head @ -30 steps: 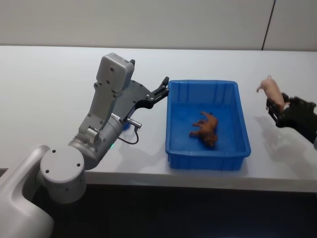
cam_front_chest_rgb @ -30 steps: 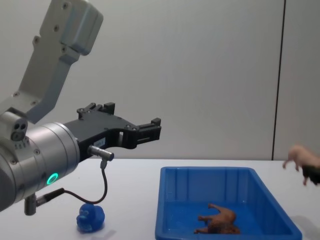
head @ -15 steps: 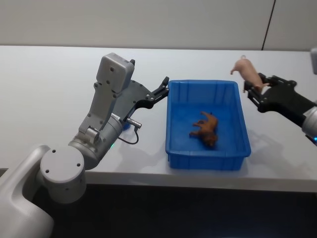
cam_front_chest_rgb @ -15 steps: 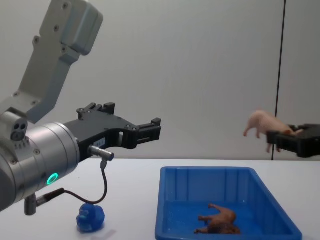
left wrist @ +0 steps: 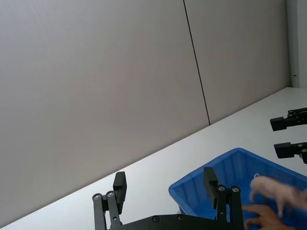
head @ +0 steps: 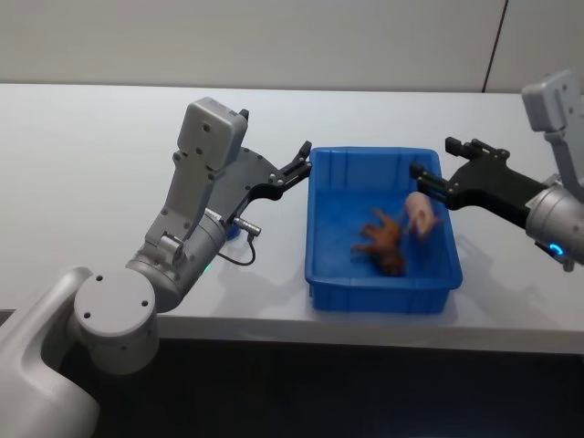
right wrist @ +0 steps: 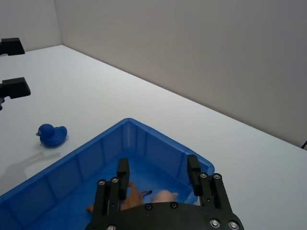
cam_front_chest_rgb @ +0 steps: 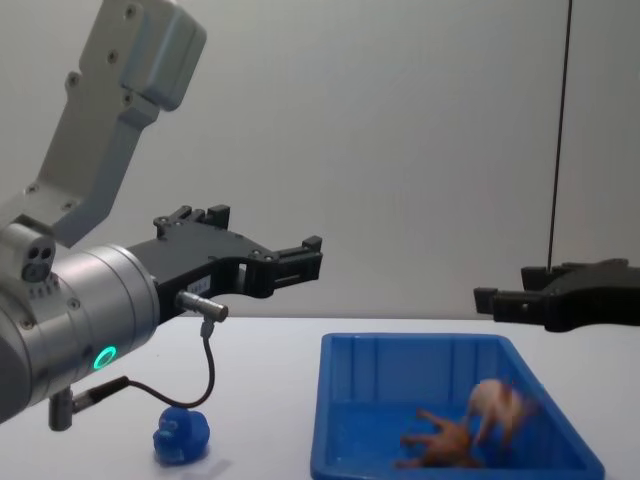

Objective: Pick up the two dolls from the table and place them into the box.

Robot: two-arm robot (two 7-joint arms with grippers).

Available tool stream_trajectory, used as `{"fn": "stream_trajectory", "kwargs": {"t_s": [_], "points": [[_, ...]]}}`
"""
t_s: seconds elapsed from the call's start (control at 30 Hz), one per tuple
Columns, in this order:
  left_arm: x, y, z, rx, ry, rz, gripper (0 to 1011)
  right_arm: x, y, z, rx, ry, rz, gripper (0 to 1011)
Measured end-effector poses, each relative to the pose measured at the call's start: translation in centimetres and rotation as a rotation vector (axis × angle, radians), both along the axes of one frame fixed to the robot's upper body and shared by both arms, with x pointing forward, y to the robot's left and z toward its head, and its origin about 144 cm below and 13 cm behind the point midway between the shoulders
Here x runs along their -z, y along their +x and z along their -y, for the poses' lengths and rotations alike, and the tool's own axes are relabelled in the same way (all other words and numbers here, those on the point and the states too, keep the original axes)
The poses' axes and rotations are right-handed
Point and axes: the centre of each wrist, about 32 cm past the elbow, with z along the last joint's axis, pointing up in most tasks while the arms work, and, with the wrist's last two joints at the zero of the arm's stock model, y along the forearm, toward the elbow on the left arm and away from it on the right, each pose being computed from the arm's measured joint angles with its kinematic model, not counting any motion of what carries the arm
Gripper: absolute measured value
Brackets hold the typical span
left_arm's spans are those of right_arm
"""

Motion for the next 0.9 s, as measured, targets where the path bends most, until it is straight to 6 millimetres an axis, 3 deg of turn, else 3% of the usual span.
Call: {"fn": "stream_trajectory", "kwargs": {"t_s": [0.37,0.9], "points": [[0.0,0.0,0.0,0.000,0.000,0.000,1001,0.1,0.4,0.4,0.020,0.027,0.029,998],[0.0,0.0,0.0,0.000,0.000,0.000,1000,1.1,-1.6,4.0,0.069,0.113,0.076,1001]]}}
